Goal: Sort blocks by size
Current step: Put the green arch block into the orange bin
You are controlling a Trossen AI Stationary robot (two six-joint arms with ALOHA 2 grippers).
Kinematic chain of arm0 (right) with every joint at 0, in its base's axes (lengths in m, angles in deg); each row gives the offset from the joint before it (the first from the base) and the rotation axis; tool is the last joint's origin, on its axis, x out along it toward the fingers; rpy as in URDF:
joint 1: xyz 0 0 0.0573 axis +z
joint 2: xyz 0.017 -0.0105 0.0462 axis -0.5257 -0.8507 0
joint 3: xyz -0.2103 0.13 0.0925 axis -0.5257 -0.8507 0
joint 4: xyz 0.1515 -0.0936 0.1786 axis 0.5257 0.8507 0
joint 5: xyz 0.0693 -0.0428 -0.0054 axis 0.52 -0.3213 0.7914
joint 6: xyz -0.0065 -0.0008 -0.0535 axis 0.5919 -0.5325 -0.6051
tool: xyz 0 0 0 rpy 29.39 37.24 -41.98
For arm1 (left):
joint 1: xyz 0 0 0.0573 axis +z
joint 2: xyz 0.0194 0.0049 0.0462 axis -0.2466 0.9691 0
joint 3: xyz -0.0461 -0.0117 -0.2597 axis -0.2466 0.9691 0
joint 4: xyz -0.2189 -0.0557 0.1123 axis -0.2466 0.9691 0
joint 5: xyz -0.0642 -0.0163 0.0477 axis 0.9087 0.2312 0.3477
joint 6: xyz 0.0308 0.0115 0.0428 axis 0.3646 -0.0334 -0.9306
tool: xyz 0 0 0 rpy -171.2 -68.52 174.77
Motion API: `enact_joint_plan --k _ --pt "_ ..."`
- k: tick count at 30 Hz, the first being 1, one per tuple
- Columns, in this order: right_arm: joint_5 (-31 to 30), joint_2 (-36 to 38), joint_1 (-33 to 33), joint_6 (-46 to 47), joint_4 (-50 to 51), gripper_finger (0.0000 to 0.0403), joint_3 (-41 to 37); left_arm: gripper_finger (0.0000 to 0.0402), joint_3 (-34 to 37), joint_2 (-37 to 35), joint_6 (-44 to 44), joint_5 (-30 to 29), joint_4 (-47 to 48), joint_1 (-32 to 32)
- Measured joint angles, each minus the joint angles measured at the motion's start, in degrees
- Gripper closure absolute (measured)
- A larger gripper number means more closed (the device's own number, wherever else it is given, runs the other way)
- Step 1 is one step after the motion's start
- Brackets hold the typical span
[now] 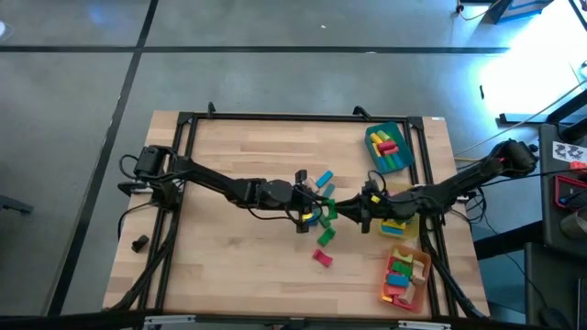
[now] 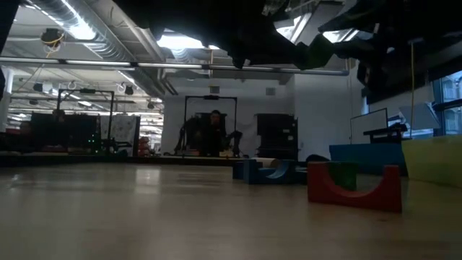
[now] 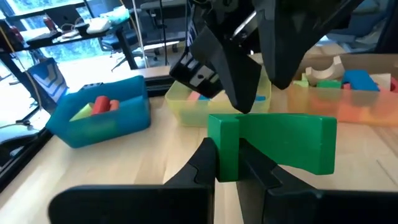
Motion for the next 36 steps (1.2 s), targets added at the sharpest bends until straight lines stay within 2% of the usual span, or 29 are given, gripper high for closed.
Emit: enact_joint_plan --k 7,19,26,36 --pt "0.19 -2.3 -0.16 -0.16 2.68 0.0283 1.89 0.0381 0.04 0.0 -0.05 -0.12 1.22 -0.11" --pt "4.71 -2.41 -0.14 -0.66 6.06 0.0283 2.42 0.0381 -0.02 -0.04 0.08 -0.1 7.6 -1.18" --pt "4.21 -2.41 -0.12 -0.53 10.79 0.0283 2.44 0.0381 -0.02 -0.04 0.09 -0.12 7.18 -2.01" --pt "2.16 -2.5 -0.1 -0.46 9.94 0.0283 2.44 0.0381 -0.02 -0.07 -1.52 -0.46 3.04 -1.92"
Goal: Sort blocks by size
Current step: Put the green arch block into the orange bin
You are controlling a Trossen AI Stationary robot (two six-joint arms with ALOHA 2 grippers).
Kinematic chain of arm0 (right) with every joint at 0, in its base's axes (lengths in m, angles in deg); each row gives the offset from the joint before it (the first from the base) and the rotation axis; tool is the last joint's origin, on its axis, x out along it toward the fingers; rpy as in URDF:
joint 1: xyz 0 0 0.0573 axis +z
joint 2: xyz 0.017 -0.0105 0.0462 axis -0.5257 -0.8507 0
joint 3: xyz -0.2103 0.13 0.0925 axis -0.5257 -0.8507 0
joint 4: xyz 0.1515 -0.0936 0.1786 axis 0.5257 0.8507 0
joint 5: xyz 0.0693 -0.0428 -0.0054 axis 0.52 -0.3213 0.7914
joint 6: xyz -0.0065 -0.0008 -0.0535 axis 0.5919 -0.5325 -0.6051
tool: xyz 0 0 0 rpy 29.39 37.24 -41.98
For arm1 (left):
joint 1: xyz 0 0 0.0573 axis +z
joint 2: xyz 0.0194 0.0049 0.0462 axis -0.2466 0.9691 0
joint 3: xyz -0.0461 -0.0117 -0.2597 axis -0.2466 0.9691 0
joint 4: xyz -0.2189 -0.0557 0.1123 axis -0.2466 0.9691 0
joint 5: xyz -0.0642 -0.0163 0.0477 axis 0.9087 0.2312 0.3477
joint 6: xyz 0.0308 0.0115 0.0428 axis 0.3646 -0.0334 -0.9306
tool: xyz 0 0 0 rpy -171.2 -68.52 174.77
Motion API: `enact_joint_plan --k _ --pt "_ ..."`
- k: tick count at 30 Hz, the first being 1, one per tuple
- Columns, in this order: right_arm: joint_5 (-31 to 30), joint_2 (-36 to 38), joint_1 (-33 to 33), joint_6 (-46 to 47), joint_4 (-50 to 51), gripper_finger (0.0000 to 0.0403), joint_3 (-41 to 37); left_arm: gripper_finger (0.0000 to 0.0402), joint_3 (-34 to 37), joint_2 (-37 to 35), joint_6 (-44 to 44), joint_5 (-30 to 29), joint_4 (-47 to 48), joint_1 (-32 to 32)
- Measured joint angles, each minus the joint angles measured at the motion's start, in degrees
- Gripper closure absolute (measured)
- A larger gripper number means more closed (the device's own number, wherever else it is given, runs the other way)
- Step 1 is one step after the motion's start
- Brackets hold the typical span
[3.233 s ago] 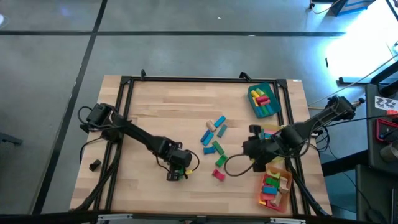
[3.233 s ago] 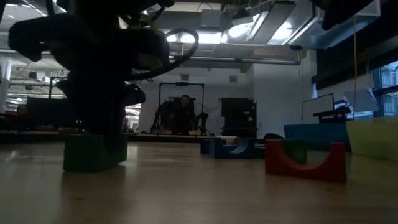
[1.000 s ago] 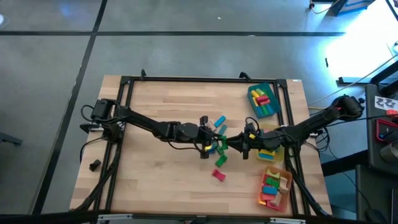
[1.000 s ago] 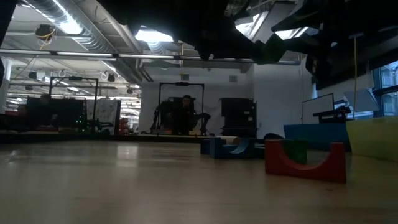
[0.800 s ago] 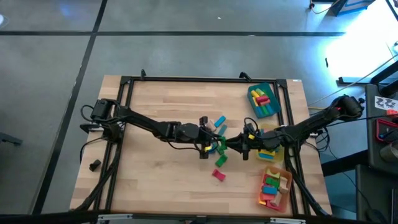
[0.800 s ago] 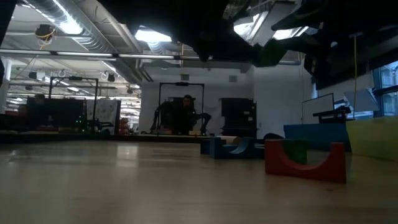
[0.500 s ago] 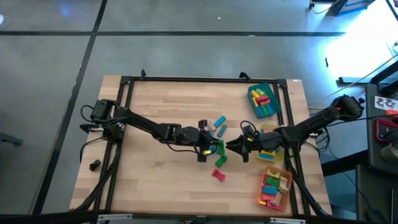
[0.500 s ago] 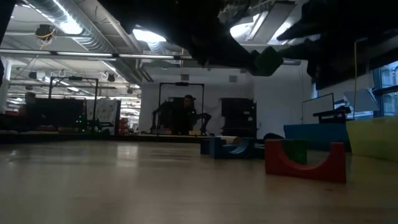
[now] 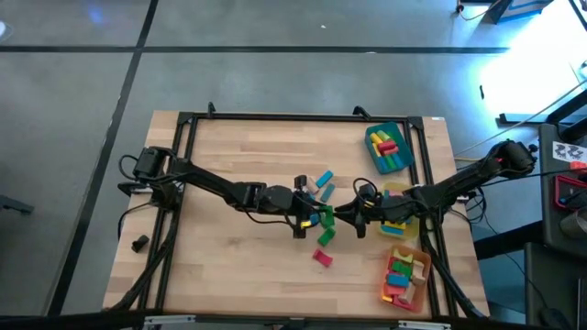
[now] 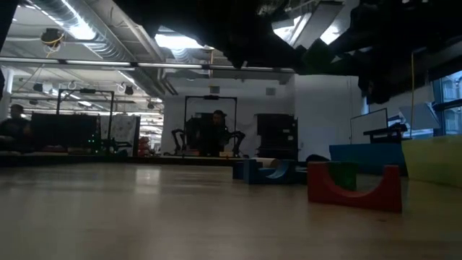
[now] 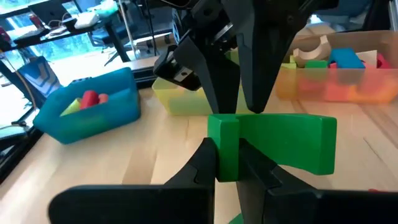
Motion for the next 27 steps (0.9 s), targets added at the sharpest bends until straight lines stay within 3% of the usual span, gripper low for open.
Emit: enact_joint_plan --k 18,27 --pt "-3.1 -0.05 0.04 0.05 -3.78 0.0283 0.04 0.0381 0.0 0.0 1.91 0.07 -1.62 0.52" --pt "-5.07 -0.69 0.04 4.97 -3.77 0.0283 0.08 0.0381 0.0 0.0 1.61 0.05 -2.61 1.23"
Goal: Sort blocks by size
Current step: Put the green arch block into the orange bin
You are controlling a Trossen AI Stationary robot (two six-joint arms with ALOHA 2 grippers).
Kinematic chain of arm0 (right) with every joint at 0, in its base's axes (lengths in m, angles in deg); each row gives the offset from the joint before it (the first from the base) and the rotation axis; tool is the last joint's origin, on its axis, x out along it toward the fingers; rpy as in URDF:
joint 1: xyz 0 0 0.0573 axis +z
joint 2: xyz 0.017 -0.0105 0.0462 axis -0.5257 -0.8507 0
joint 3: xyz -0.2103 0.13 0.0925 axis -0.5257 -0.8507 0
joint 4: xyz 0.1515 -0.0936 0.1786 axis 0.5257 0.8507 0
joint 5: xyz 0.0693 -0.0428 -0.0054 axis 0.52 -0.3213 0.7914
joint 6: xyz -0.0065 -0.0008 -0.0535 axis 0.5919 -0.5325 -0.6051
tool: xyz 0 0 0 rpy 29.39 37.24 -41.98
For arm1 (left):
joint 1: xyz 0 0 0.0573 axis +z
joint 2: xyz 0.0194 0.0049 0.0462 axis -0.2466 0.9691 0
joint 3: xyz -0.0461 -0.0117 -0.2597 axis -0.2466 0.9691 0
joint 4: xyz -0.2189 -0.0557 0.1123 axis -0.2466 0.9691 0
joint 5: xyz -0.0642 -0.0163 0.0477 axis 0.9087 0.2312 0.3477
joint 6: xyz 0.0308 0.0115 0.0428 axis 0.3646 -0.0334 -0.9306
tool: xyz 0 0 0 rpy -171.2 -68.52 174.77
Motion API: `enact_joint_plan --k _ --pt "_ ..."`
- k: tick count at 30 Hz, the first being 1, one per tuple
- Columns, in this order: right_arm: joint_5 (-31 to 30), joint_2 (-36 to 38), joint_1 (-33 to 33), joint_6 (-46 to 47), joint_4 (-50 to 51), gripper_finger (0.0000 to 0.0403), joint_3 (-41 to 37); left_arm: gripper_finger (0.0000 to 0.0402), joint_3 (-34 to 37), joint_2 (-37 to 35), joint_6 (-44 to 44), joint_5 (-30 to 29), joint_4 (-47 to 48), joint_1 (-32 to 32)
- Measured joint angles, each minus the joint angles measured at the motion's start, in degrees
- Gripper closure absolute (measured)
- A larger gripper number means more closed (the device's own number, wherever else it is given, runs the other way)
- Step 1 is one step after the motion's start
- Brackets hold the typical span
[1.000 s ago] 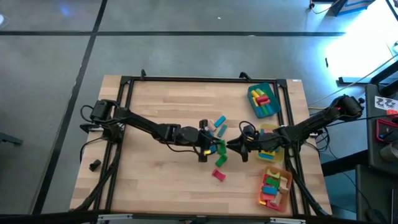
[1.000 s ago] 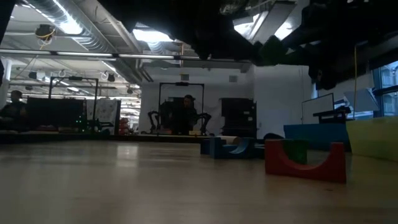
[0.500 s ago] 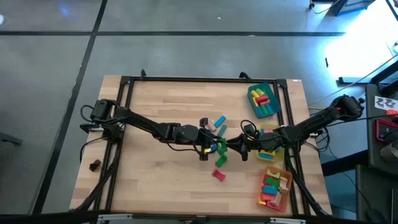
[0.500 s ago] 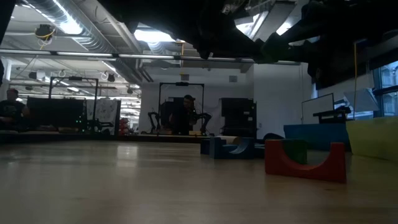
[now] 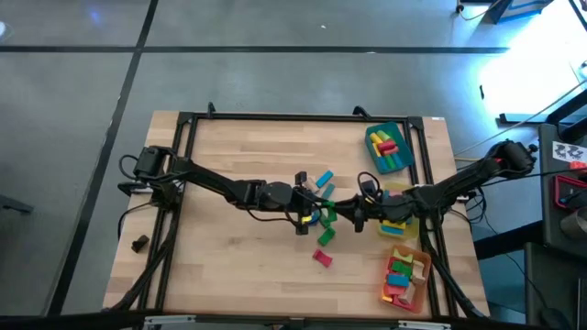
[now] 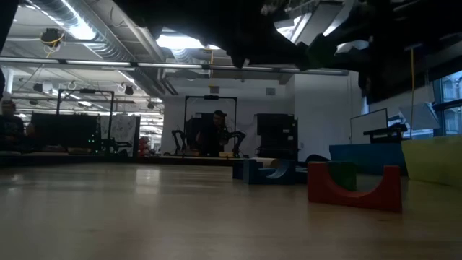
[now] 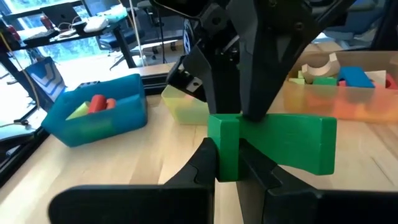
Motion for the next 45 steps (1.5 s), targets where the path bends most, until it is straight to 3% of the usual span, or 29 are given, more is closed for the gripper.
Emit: enact_joint_plan --k 14,18,23,34,40,45 --pt "0.72 -4.62 0.0 1.15 -4.06 0.0286 -0.02 0.0381 0.13 0.11 -0.58 0.09 0.55 0.69" --pt "1.04 -4.64 -0.01 1.22 -3.66 0.0318 -0.02 0.0377 0.13 0.11 -1.89 0.01 0.42 0.45" --pt "1.0 -4.73 -0.04 -0.8 -3.41 0.0372 -0.04 0.0339 0.0 0.09 -2.72 0.07 -1.18 0.18" --pt "1.68 -4.73 -0.02 -4.67 -3.1 0.0372 -0.06 0.0316 -0.07 -0.21 -3.82 0.09 -2.08 -0.73" --pt "6.54 -4.58 -0.02 -8.47 -3.1 0.0372 -0.13 0.0286 -0.07 -3.72 -4.07 0.04 1.82 -1.34" --pt "18.27 -2.48 0.02 -8.56 -2.64 0.0372 -0.13 0.028 -0.07 -9.9 -2.08 0.02 15.18 -1.73"
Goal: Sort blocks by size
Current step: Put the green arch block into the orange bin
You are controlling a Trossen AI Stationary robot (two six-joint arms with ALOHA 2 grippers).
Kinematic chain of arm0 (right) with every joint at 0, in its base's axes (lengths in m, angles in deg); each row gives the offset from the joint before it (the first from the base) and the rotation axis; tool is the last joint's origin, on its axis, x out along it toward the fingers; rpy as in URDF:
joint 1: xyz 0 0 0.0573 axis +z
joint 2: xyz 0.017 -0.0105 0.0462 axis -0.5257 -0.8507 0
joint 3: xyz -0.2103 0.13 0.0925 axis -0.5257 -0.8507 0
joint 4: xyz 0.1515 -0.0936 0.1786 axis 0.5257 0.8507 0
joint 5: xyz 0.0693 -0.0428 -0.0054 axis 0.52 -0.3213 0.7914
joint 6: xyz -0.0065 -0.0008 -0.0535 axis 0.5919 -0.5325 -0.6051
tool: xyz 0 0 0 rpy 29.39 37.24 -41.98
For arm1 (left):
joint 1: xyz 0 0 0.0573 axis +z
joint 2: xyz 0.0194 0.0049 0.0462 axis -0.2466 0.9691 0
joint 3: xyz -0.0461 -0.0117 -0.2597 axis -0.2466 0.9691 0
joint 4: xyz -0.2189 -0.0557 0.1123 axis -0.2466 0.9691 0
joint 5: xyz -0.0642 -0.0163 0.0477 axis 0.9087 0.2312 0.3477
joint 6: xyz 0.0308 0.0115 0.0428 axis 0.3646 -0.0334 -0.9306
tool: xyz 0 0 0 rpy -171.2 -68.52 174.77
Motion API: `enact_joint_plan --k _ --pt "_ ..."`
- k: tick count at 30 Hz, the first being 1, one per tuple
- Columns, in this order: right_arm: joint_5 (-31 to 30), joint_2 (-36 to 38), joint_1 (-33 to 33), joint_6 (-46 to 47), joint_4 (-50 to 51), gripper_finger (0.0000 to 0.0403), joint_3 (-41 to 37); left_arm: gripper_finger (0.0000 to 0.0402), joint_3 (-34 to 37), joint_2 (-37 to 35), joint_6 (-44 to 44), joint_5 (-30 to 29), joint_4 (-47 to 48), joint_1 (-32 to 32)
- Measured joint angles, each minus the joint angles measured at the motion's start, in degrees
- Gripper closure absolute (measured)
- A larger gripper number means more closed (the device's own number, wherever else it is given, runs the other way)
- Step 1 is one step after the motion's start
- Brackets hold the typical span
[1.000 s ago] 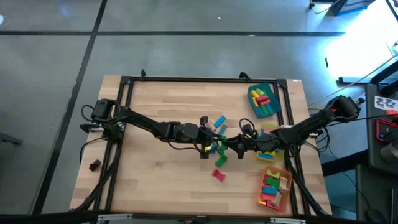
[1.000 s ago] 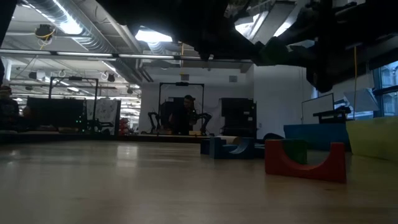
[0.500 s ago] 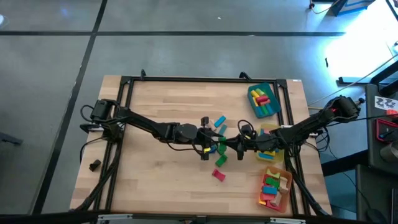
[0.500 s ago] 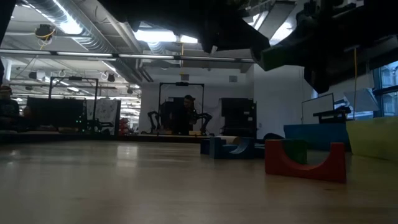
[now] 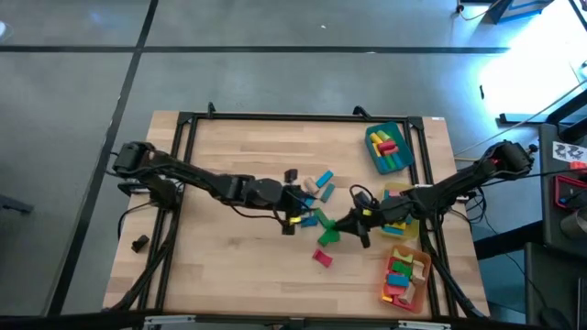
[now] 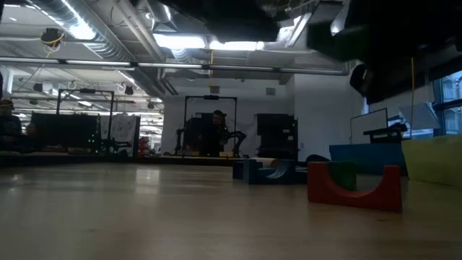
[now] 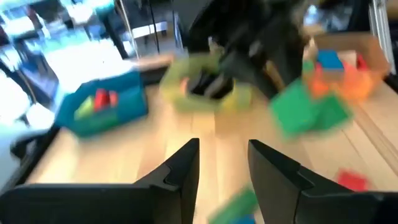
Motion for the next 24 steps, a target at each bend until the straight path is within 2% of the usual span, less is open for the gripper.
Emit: enact_joint_plan --k 5,7,12,16,19,24 --pt "9.96 3.55 0.0 0.46 0.4 0.0372 0.0 0.0295 0.0 -7.17 7.02 0.01 17.72 -0.05" --pt "12.23 5.17 0.02 0.47 0.62 0.0372 0.0 0.03 1.15 -10.05 9.12 -0.03 21.37 -0.53" --pt "14.06 10.93 0.02 0.23 7.0 0.0372 0.02 0.0306 10.2 -19.48 10.31 -2.34 19.51 -2.36" --pt "16.44 16.98 0.04 1.86 17.41 0.0372 0.04 0.0304 19.87 -29.63 13.5 -8.91 16.12 -2.68" --pt "21.78 21.01 0.04 5.74 23.17 0.0372 0.04 0.0303 26.37 -37.46 15.92 -11.99 15.5 -2.46" --pt "34.77 23.79 0.04 13.88 26.48 0.0372 0.07 0.0302 34.76 -49.29 18.13 -12.39 15.52 -2.57"
